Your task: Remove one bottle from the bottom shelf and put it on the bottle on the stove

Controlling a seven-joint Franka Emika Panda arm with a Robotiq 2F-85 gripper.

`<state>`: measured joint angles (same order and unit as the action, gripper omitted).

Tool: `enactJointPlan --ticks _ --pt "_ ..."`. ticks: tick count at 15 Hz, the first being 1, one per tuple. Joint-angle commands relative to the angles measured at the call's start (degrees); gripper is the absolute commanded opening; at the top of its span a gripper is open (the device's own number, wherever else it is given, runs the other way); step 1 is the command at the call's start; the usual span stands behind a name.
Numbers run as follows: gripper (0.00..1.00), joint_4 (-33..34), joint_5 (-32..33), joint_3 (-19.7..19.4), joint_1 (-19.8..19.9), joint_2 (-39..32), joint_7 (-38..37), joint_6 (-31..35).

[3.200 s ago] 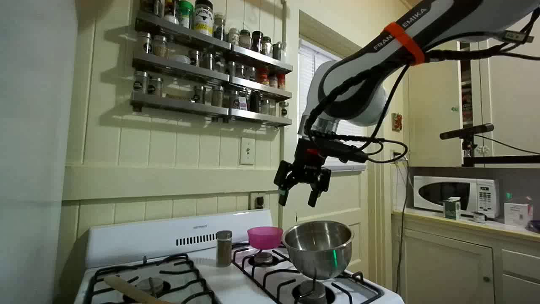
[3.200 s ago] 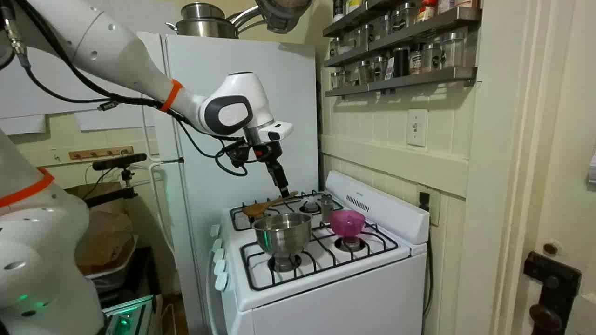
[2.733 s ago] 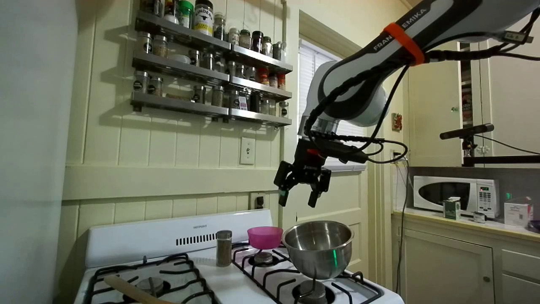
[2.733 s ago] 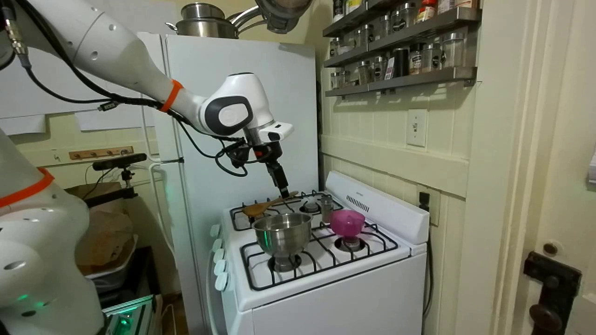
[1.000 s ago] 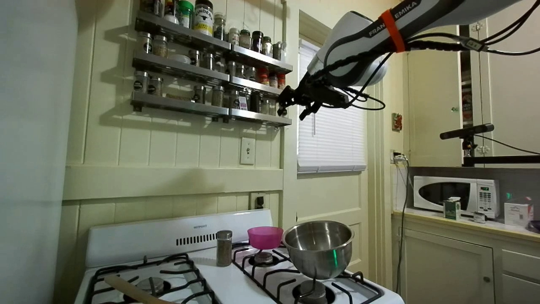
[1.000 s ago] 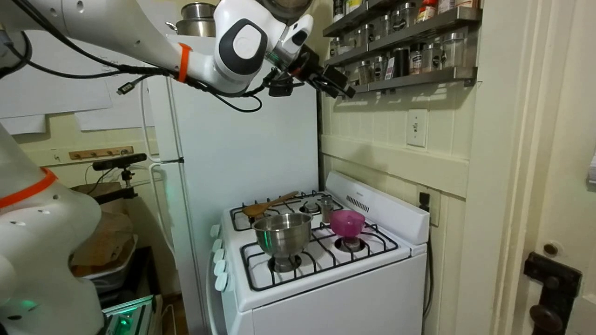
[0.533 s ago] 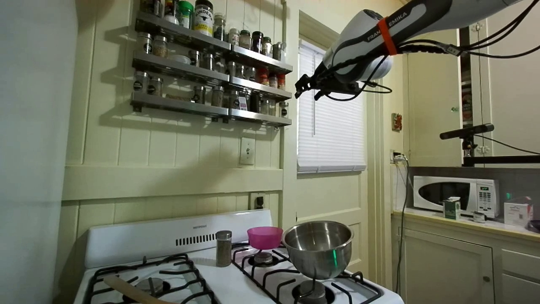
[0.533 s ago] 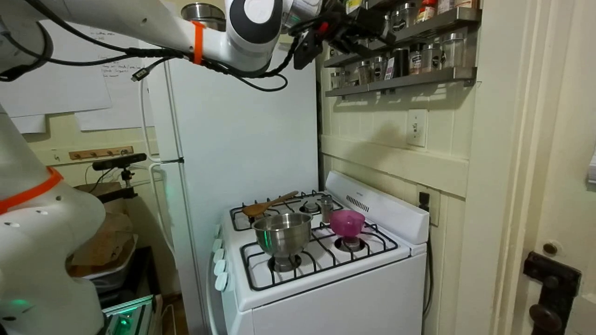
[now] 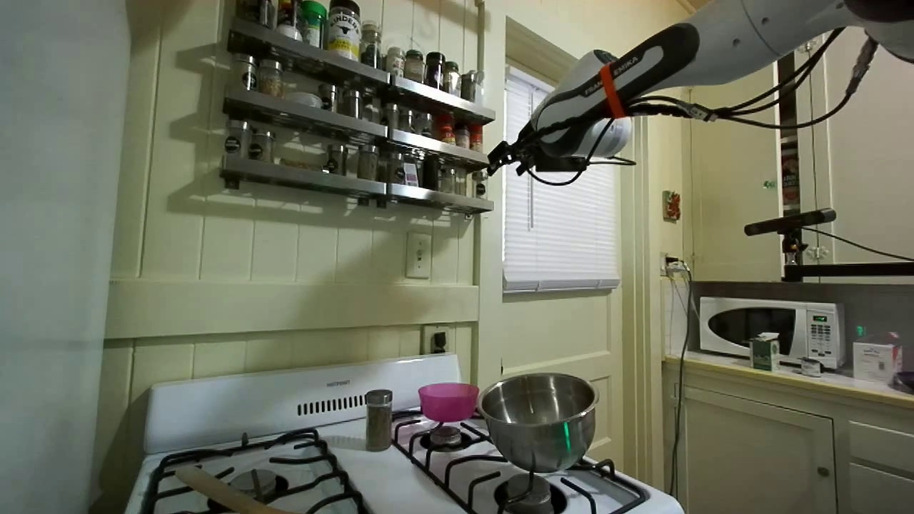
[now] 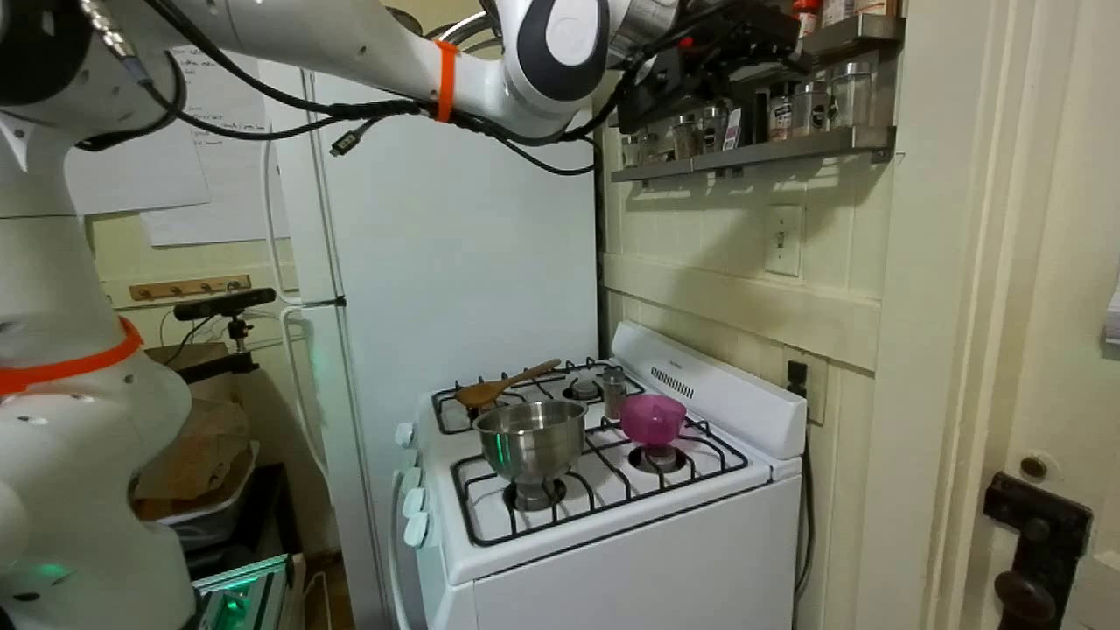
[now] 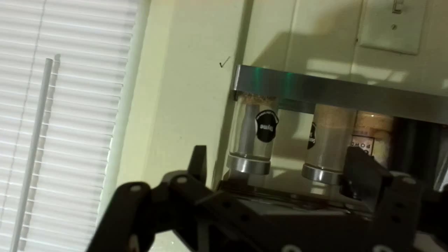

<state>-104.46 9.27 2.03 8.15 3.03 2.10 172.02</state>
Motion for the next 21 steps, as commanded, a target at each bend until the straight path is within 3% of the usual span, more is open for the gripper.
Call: enactJointPlan --ticks 1,4,5,10,18,21 --pt "1.0 7.05 -8.44 0.03 -1.45 -6.73 10.24 0.52" --pt "1.0 12.88 -9.87 0.37 -0.09 -11.28 12.24 1.21" --pt "1.0 8.15 -8.28 0.3 -0.66 -7.73 10.47 0.08" --pt "1.0 12.24 -8.33 0.17 -0.13 -10.7 10.62 0.11" --pt "1.0 16.14 -11.73 3.03 1.57 -15.03 15.34 2.04" --pt "0.86 17.97 -12.06 3.65 2.19 -16.6 16.33 2.24"
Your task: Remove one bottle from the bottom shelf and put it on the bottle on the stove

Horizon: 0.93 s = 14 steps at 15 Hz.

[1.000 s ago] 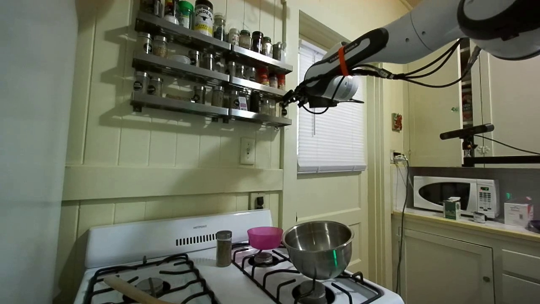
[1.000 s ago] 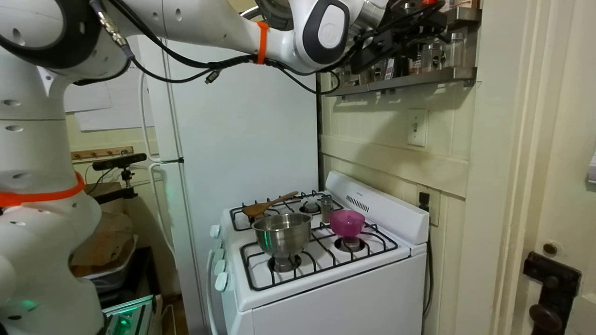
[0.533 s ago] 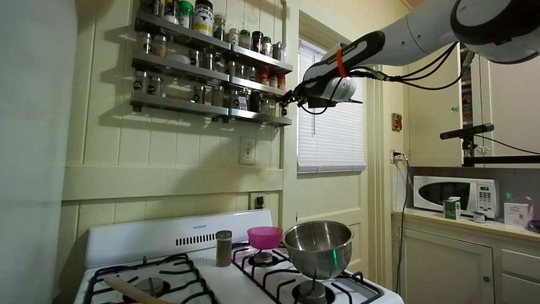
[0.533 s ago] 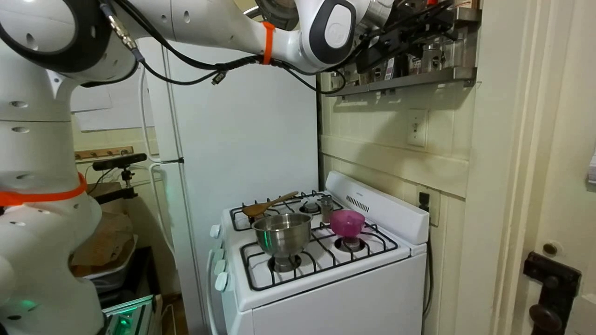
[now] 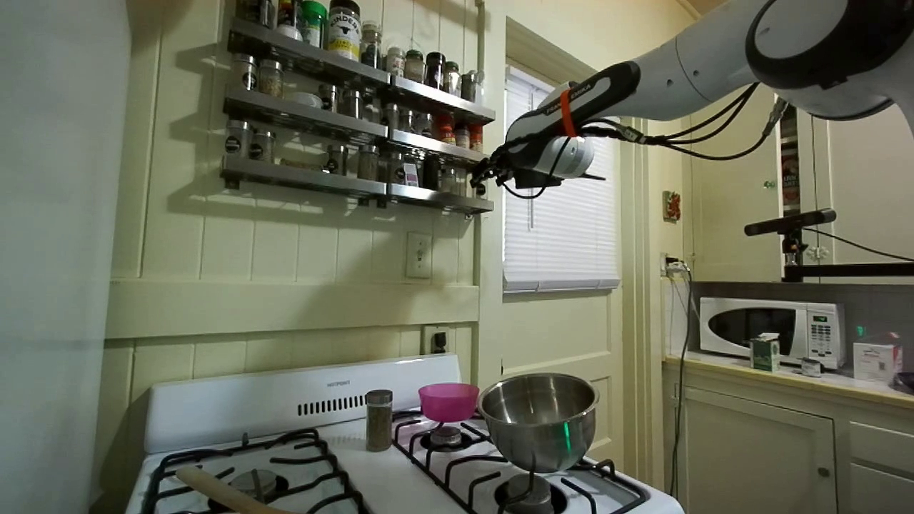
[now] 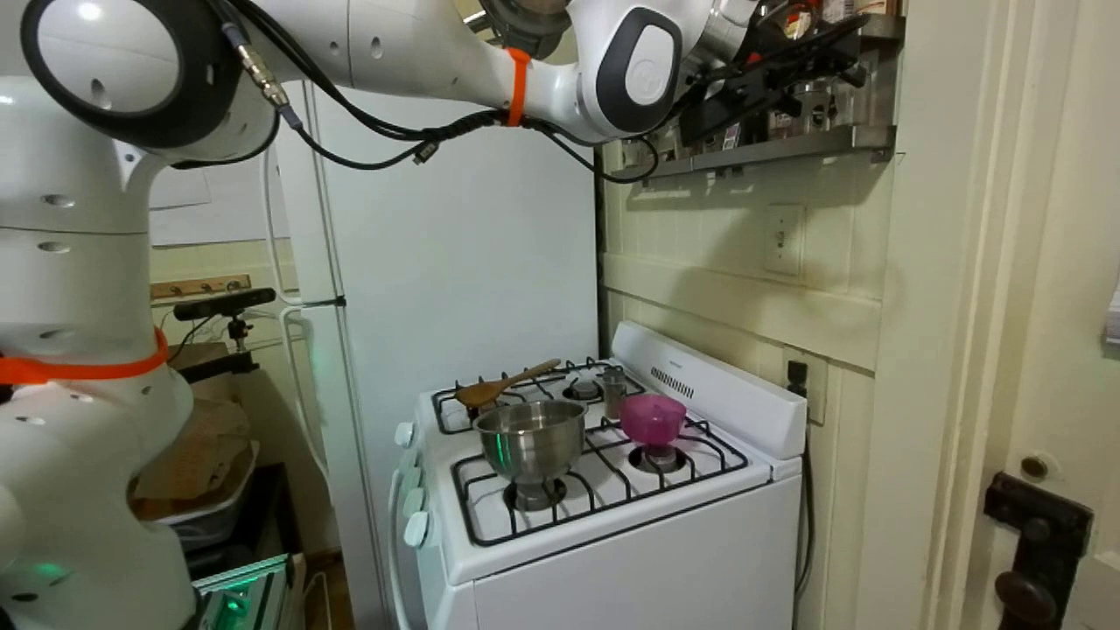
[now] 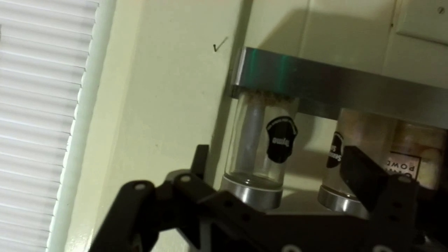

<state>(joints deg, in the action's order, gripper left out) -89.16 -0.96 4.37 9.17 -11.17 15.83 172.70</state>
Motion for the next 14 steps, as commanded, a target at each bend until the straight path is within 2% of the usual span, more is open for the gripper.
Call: enactJointPlan --ticks 1,4,7,11,12,13,14 --pt "0.87 3.26 -1.84 1.47 1.4 -2.87 2.78 1.5" --pt "0.9 4.68 -1.93 2.0 2.22 -4.15 3.06 1.57" --pt "0.84 5.79 -2.61 3.33 3.39 -5.41 3.97 1.94" --pt "0.78 7.17 -4.7 7.41 6.02 -7.2 7.57 2.11" --pt "0.7 7.45 -4.72 7.93 6.43 -7.57 8.05 2.27" --pt "0.71 7.8 -4.79 8.56 6.92 -8.01 8.51 2.51" --pt "0.61 8.04 -4.75 9.12 7.37 -8.22 8.85 2.65"
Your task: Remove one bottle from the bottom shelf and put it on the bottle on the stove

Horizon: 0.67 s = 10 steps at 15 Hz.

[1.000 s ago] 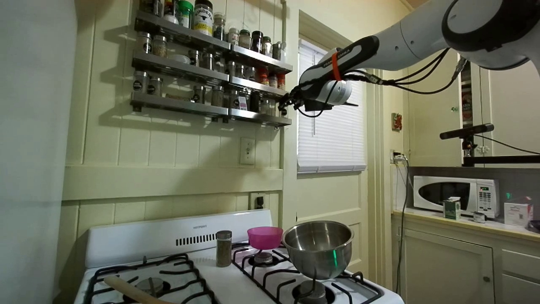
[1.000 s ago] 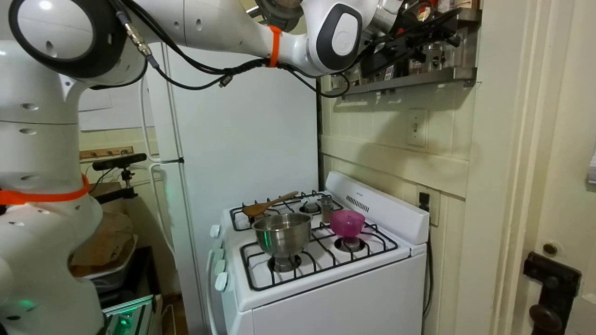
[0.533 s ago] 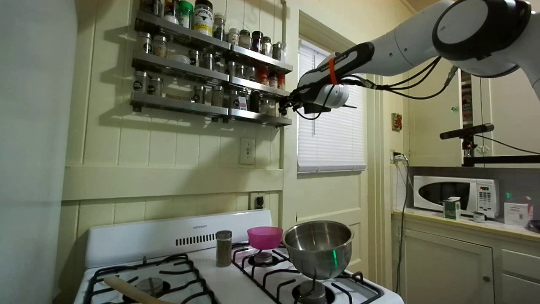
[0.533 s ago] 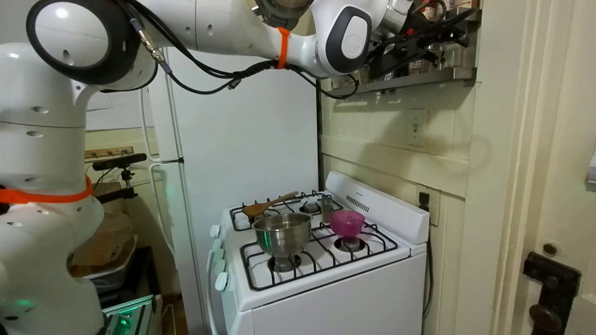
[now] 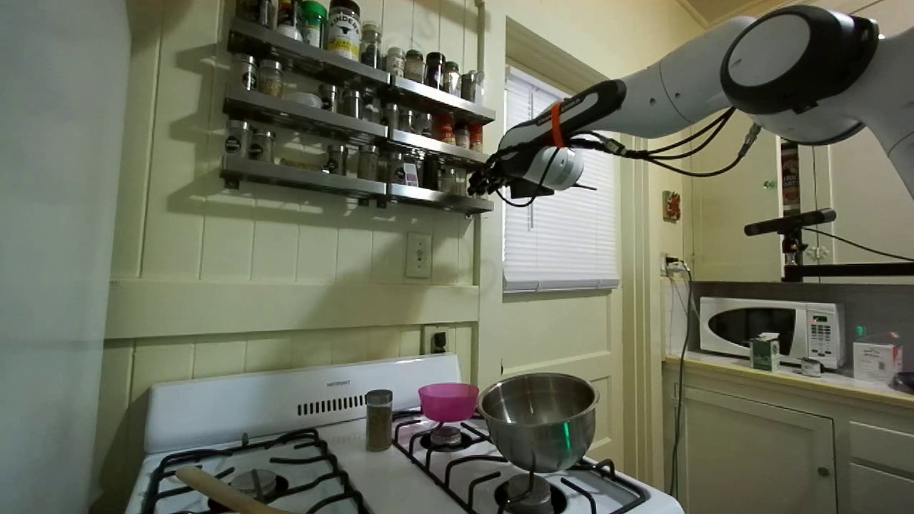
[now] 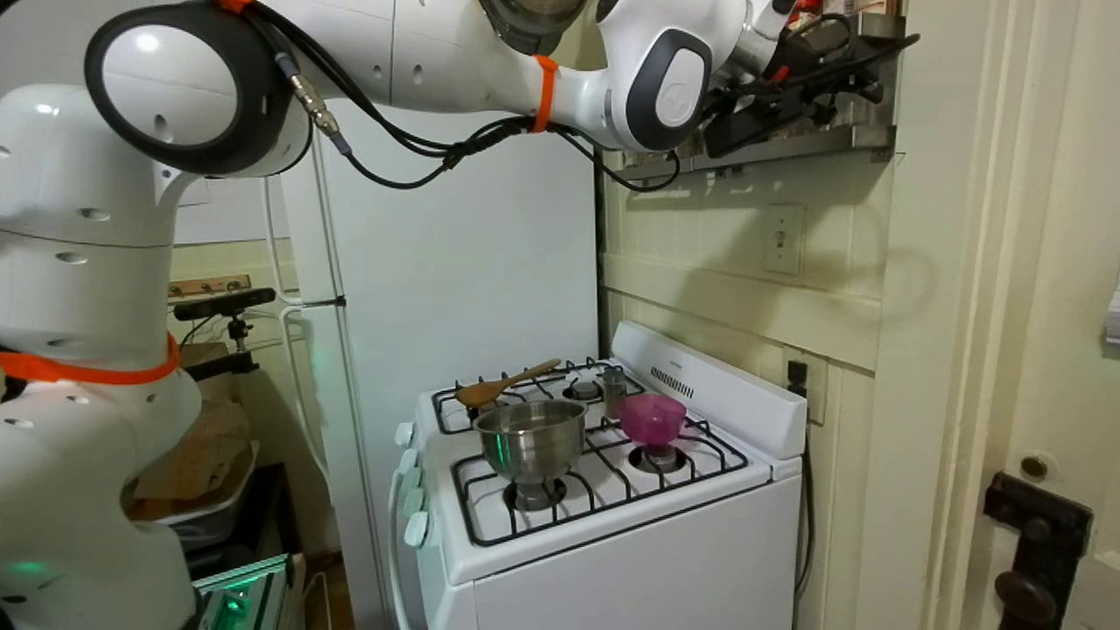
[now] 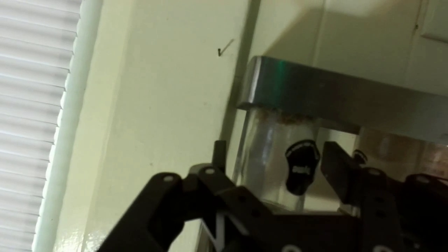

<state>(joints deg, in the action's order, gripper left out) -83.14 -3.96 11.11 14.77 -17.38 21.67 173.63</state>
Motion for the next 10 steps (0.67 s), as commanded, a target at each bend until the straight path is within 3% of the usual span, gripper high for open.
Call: enactJointPlan --ticks 1,2,4,6,10 --pt "0.64 2.31 -1.59 2.85 2.21 -2.39 3.22 2.15" --pt "0.6 2.57 -1.57 3.45 2.71 -2.76 3.61 2.46" --pt "0.4 2.63 -1.49 4.51 3.62 -3.04 3.95 2.6" --pt "0.27 2.44 -0.82 4.62 3.69 -2.83 2.98 2.19" --pt "0.25 0.92 -0.25 3.96 3.08 -0.9 1.78 1.39"
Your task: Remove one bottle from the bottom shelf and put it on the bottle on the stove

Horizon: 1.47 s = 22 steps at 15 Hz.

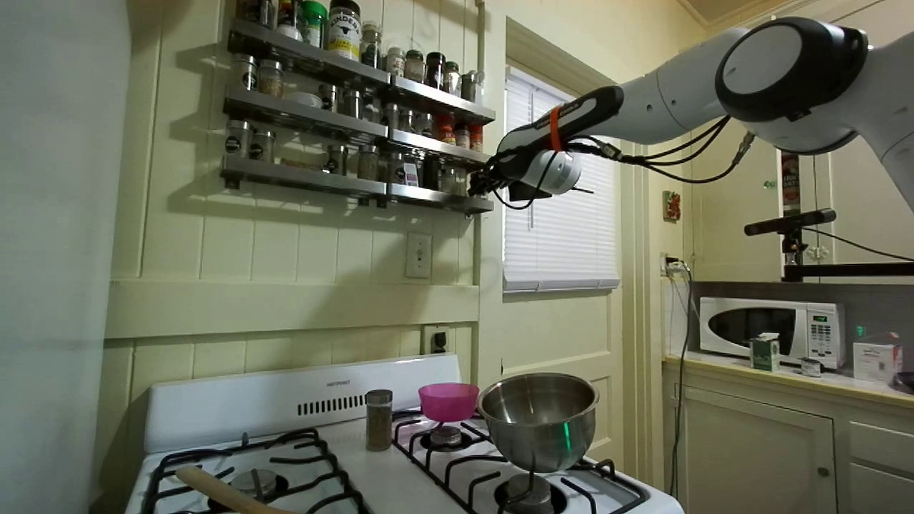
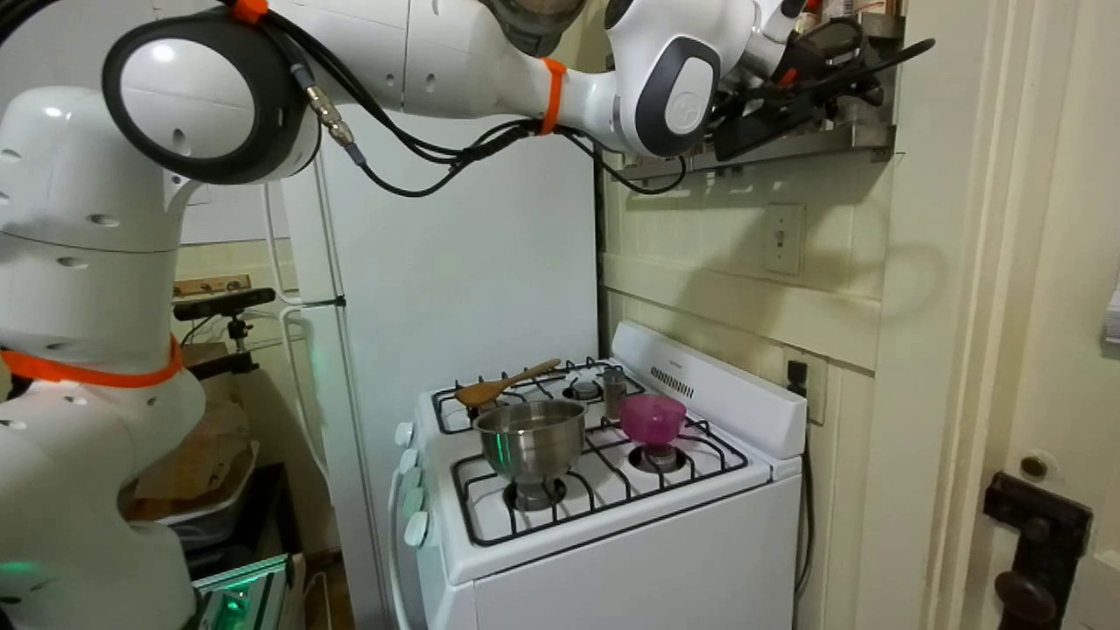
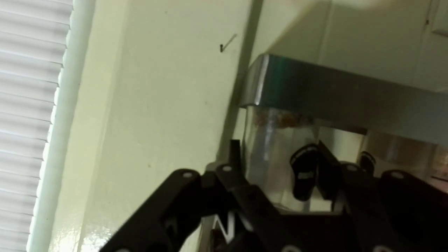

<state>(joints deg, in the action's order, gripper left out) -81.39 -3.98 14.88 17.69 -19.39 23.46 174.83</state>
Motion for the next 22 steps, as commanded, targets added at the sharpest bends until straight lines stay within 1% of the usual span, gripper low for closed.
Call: enactJointPlan --ticks 1,7,9,12,13,14,16,18,19,22 --pt "0.25 -1.2 -0.1 0.11 0.04 1.58 -0.06 0.1" --pt "0.25 -2.19 2.43 -1.99 -1.31 2.8 -0.5 0.66" --pt "0.25 -2.77 4.59 -3.17 -2.02 3.38 -0.18 0.66" --pt "0.25 -3.59 10.6 -7.23 -4.46 4.41 -1.19 0.16" --pt "0.25 -4.11 13.03 -8.9 -5.48 4.99 -1.57 -0.3" --pt "0.25 -4.33 14.43 -11.47 -7.37 5.51 -1.27 -0.84" --pt "0.25 -5.12 17.84 -14.2 -9.08 6.46 -1.1 -1.05" --pt "0.25 -6.52 22.96 -17.3 -11.08 7.99 -2.73 -2.27" --pt "0.25 -7.27 24.74 -18.14 -11.68 8.68 -2.88 -2.25" --pt "0.25 -9.94 28.97 -20.05 -13.17 11.77 -3.84 -5.66"
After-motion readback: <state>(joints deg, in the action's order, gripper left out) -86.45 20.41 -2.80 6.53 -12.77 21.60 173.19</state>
